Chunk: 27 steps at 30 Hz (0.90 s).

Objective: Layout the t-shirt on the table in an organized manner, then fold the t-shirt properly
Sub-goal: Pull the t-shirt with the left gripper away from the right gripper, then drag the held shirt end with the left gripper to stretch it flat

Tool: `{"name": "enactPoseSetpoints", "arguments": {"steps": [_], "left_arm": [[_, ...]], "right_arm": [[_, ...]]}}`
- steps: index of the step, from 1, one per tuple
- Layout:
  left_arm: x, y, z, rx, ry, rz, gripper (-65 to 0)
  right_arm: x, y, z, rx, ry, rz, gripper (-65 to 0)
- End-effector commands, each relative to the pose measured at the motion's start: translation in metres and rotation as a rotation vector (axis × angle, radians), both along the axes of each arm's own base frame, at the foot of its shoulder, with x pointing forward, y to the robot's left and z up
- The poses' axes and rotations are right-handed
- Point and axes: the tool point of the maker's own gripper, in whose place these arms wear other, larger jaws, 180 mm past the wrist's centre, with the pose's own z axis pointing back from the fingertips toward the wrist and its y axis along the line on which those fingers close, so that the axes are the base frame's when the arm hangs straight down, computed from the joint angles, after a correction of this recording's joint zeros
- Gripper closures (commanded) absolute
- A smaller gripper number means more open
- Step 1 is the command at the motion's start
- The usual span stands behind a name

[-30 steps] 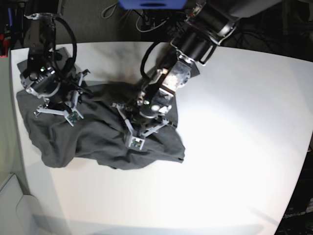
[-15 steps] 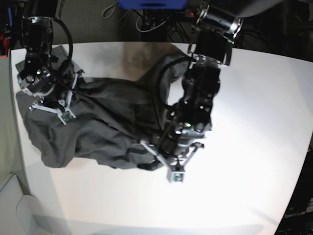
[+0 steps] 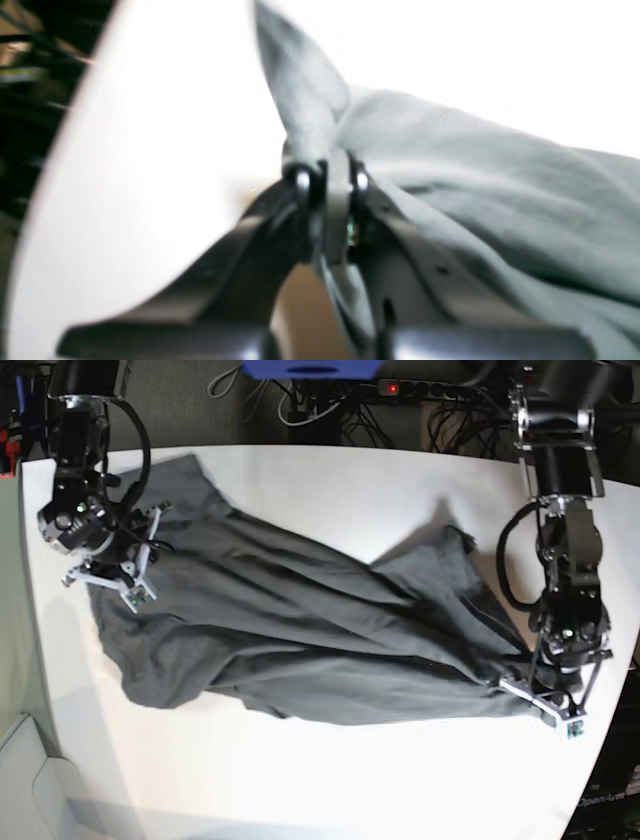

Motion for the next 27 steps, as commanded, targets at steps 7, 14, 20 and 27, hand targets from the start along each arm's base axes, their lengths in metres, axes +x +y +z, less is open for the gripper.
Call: {"name": "enactPoseSetpoints", "arguments": {"steps": [7, 14, 20, 27], "left_arm": [[0.003, 0.018, 0.001, 0.04, 0.009, 0.018, -14.7], [-0.012, 0.017, -0.014, 0.037, 0.048, 0.016, -40.3], [-0.042, 0.016, -0.023, 0.077, 0.073, -0.012, -40.8], [-0.107, -0.005, -0.056, 0.084, 0.16, -0.074, -40.8]], "right_arm": [[0.008, 0.004, 0.01, 0.012, -0.041, 0.008, -21.0], [0.006, 0.005, 0.009, 0.017, -0.036, 0.0, -21.0], [0.001, 0.004, 0.005, 0.015, -0.022, 0.0, -21.0], [0.001, 0.005, 0.005, 0.018, -0.026, 0.002, -21.0]]}}
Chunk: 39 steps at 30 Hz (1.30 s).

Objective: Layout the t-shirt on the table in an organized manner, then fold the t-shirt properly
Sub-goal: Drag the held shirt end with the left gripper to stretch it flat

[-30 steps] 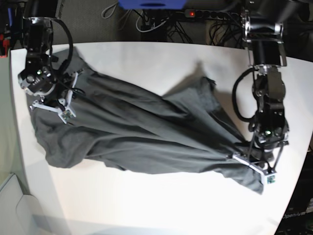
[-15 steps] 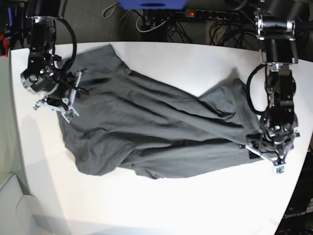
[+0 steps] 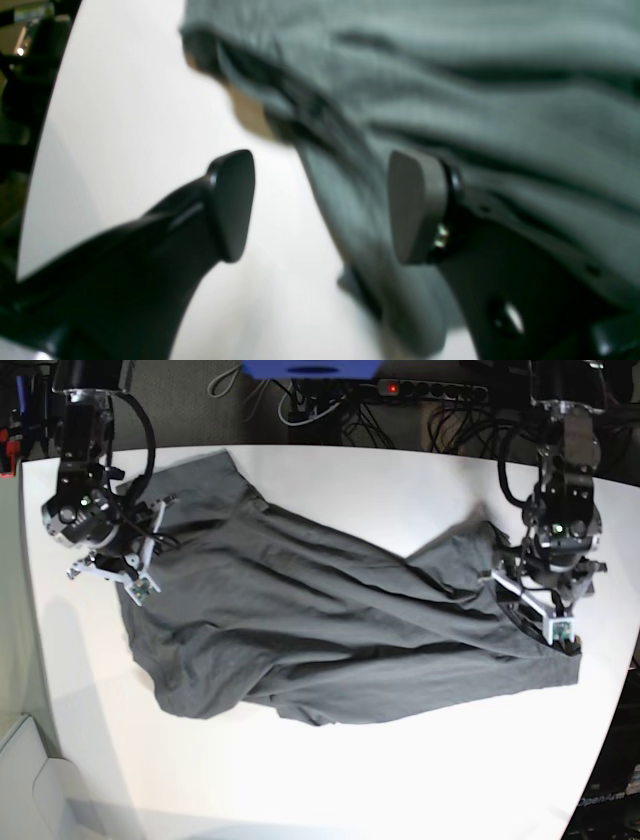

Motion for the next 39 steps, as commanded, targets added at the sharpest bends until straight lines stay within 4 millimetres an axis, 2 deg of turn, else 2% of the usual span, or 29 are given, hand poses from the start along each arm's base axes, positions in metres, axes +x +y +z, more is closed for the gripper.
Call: {"name": "enactPoseSetpoints", "arguments": {"steps": [1, 6, 9, 12, 16, 22, 25, 29, 33, 39], "left_arm": [[-0.002, 0.003, 0.004, 0.014, -0.017, 0.0, -40.8], [-0.028, -0.012, -0.032, -0.046, 0.075, 0.021, -40.8], [-0.035, -0.023, -0.043, -0.077, 0.1, 0.024, -40.7], [-0.035, -0.034, -0.046, -0.11, 0.097, 0.029, -40.7], [-0.034, -0.04, -0.038, -0.122, 0.08, 0.022, -40.5], [-0.04, -0.052, 0.001, -0.118, -0.02, -0.02, -40.5], [-0.039, -0.055, 0.003, -0.121, -0.026, -0.028, -40.6], [-0.045, -0.06, -0.027, -0.16, 0.043, 0.008, -40.6], [-0.043, -0.062, -0.048, -0.184, 0.093, 0.031, -40.5], [-0.048, -0.056, -0.057, -0.17, 0.126, 0.043, -40.1]], "right_arm": [[0.01, -0.001, 0.012, 0.002, -0.046, 0.005, -21.0], [0.01, 0.003, 0.011, 0.012, -0.046, 0.006, -21.0], [0.01, 0.008, 0.01, 0.026, -0.048, 0.004, -21.0], [0.01, 0.01, 0.01, 0.032, -0.047, 0.005, -21.0], [0.009, 0.011, 0.009, 0.033, -0.046, 0.005, -21.0], [0.011, 0.007, 0.011, 0.028, -0.05, 0.001, -21.0], [0.011, 0.007, 0.011, 0.027, -0.051, 0.0, -21.0], [0.011, 0.009, 0.011, 0.031, -0.051, 0.001, -21.0], [0.011, 0.01, 0.011, 0.031, -0.05, 0.004, -21.0], [0.012, 0.006, 0.012, 0.026, -0.053, 0.0, -21.0]]}}
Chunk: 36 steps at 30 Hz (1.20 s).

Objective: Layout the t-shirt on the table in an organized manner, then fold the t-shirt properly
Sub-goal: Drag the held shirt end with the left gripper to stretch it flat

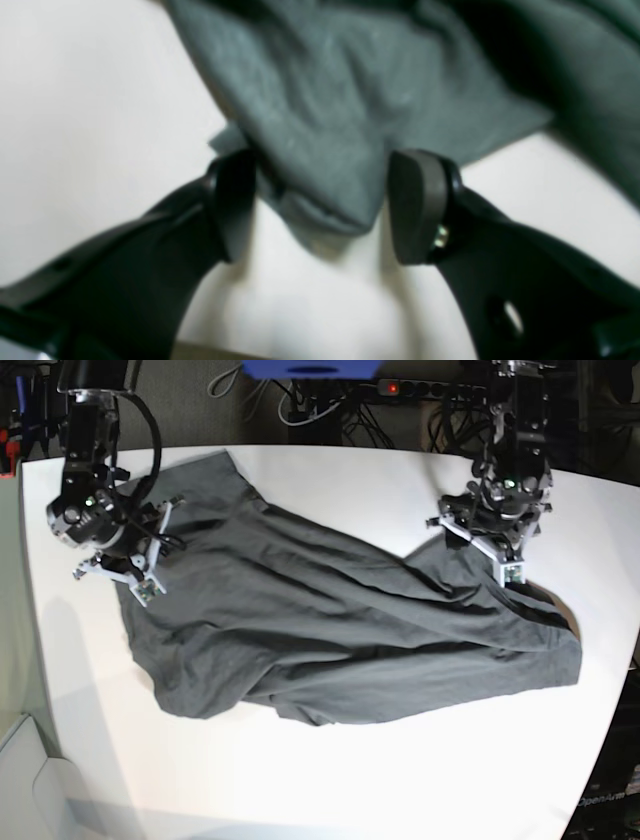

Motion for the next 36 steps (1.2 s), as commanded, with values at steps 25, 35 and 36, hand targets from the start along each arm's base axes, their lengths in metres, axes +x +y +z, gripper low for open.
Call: {"name": "enactPoseSetpoints", "arguments": {"steps": [25, 35, 36], "left_arm": [[-0.039, 0.074, 0.07, -0.196, 0.078, 0.234, -0.4], [-0.088, 0.114, 0.082, -0.319, 0.126, 0.273, -0.5], [-0.094, 0.116, 0.077, -0.32, 0.152, 0.282, -0.5]], "right_arm": [[0.01, -0.004, 0.013, -0.004, -0.048, -0.002, -20.8], [0.01, -0.002, 0.012, 0.001, -0.048, -0.003, -21.0], [0.01, -0.002, 0.012, 0.001, -0.048, -0.003, -21.0]]}}
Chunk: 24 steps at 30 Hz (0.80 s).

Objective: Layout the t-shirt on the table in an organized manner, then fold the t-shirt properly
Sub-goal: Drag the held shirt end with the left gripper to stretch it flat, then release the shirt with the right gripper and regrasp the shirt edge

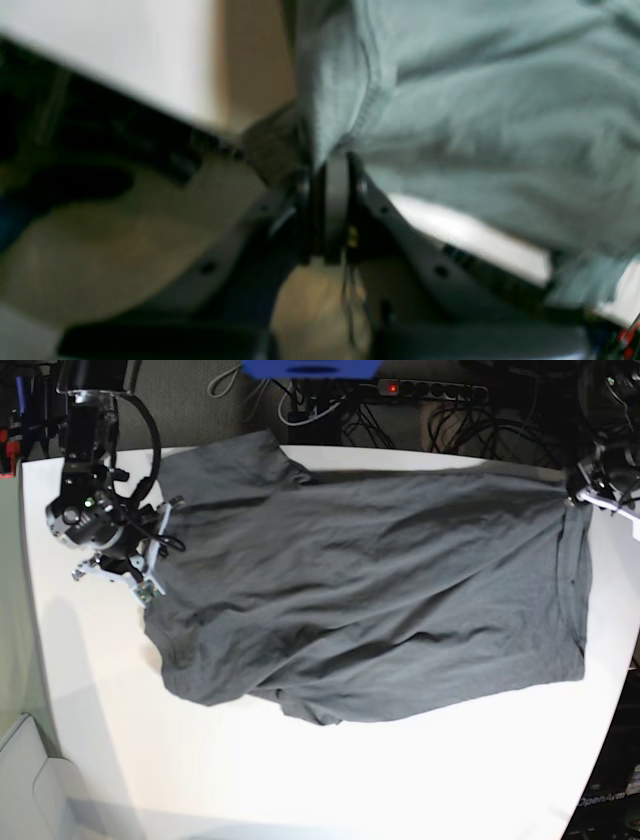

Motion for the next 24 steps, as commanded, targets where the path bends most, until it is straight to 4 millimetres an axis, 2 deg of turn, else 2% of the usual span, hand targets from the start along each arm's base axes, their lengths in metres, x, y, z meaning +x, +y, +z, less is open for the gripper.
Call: {"name": "enactPoseSetpoints", "arguments": {"steps": [1, 4, 7, 12, 15, 19, 21, 24], "left_arm": [[0.001, 0.001, 0.002, -0.014, -0.002, 0.009, -0.5], [-0.013, 0.0, -0.017, -0.045, 0.071, 0.017, -0.5], [-0.02, -0.006, -0.027, -0.062, 0.117, -0.008, -2.5], [-0.022, -0.013, -0.028, -0.071, 0.126, -0.03, -23.2], [-0.015, -0.018, -0.018, -0.054, 0.091, -0.058, -31.5], [-0.005, -0.026, -0.003, -0.028, 0.038, -0.1, -31.9], [0.0, -0.027, 0.002, -0.021, 0.017, -0.108, -31.9], [0.006, -0.029, 0.005, -0.027, -0.004, -0.106, -32.0]], "right_arm": [[0.01, -0.002, 0.012, 0.0, -0.045, 0.0, -21.0], [0.01, -0.002, 0.012, 0.0, -0.045, 0.0, -21.0], [0.009, -0.002, 0.011, 0.001, -0.045, 0.0, -21.0], [0.01, -0.002, 0.012, -0.001, -0.045, 0.003, -21.0], [0.013, -0.001, 0.014, -0.002, -0.053, 0.006, -21.0], [0.029, -0.01, 0.028, -0.031, -0.093, 0.012, -21.1], [0.043, -0.015, 0.041, -0.048, -0.129, 0.012, -21.7], [0.068, -0.027, 0.064, -0.078, -0.19, 0.008, -26.8]]}}
